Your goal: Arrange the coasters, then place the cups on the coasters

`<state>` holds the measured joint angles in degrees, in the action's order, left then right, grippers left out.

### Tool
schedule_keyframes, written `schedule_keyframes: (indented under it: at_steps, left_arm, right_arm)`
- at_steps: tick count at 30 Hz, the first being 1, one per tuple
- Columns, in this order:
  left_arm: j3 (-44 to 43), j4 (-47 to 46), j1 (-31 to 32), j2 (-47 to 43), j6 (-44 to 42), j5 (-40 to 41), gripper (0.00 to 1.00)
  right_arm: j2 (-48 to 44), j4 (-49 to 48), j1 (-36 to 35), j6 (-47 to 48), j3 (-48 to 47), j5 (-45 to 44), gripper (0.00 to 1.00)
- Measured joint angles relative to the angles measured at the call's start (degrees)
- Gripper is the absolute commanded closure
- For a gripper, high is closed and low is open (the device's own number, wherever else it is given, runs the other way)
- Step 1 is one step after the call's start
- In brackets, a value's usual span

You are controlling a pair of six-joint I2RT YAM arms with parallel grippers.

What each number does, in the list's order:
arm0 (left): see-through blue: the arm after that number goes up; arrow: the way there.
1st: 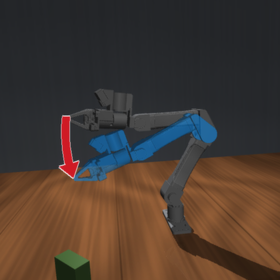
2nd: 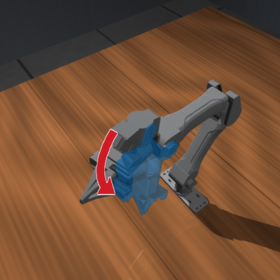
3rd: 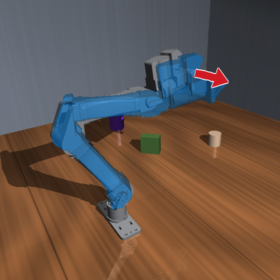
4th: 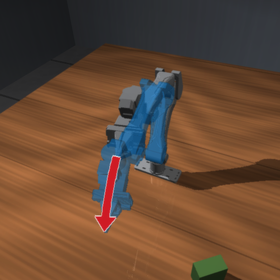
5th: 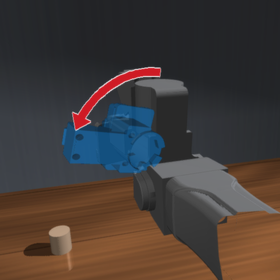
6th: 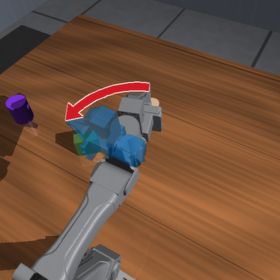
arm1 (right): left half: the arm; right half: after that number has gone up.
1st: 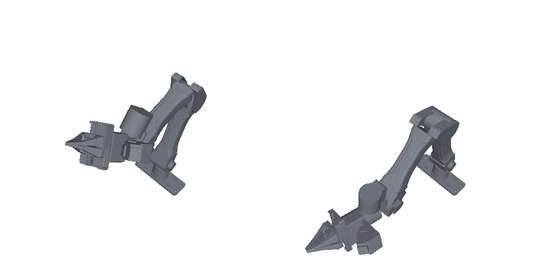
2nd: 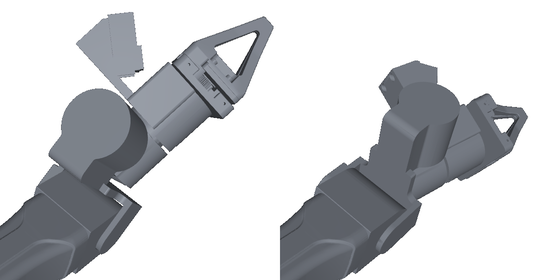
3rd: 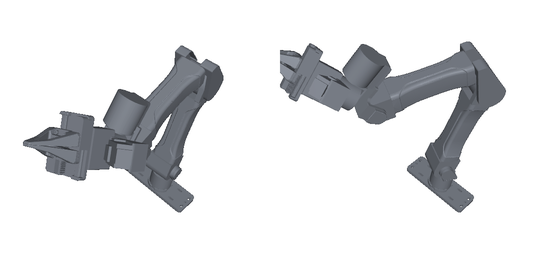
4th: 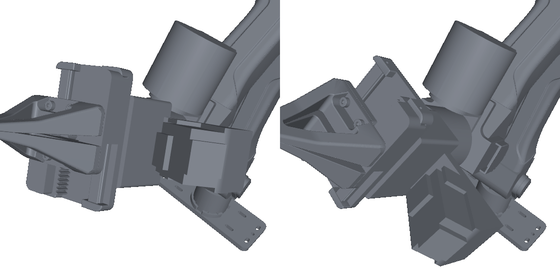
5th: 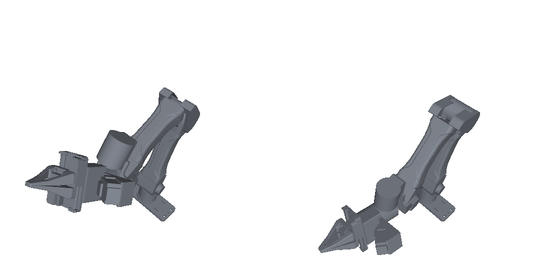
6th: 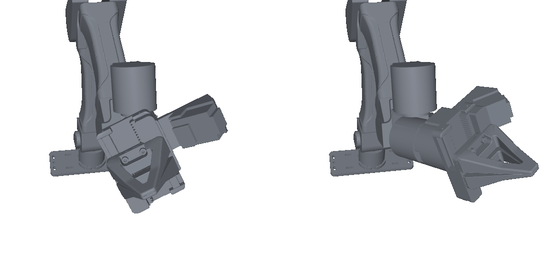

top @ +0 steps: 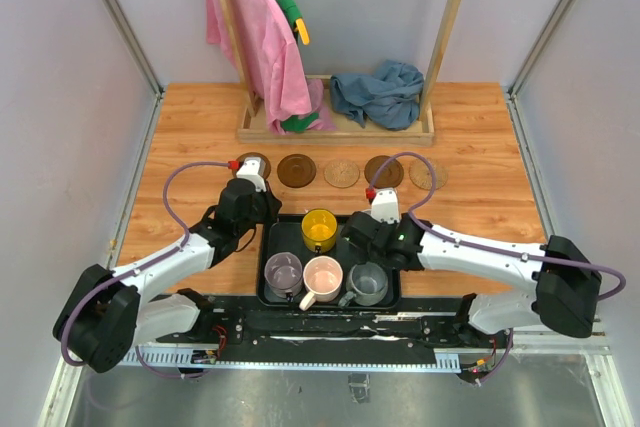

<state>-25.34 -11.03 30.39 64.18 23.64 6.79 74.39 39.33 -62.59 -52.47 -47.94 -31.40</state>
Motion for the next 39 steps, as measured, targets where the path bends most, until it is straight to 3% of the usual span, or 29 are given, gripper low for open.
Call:
schedule_keyframes:
  at_steps: [6,21,39]
  left_arm:
    - [0.00,0.00,0.00,0.02,-0.02,0.24,0.92]
    - [0.00,0.00,0.02,1.49,-0.04,1.05,0.92]
    - [0.00,-0.02,0.02,1.95,-0.04,1.68,0.92]
  right_arm:
    - [2.73,-3.04,0.09,2.43,-0.20,1.77,0.24]
    - [2.93,-7.06,5.51,4.92,1.16,7.58,0.31]
    - [4.76,-8.76,5.92,5.40,1.66,9.86,0.44]
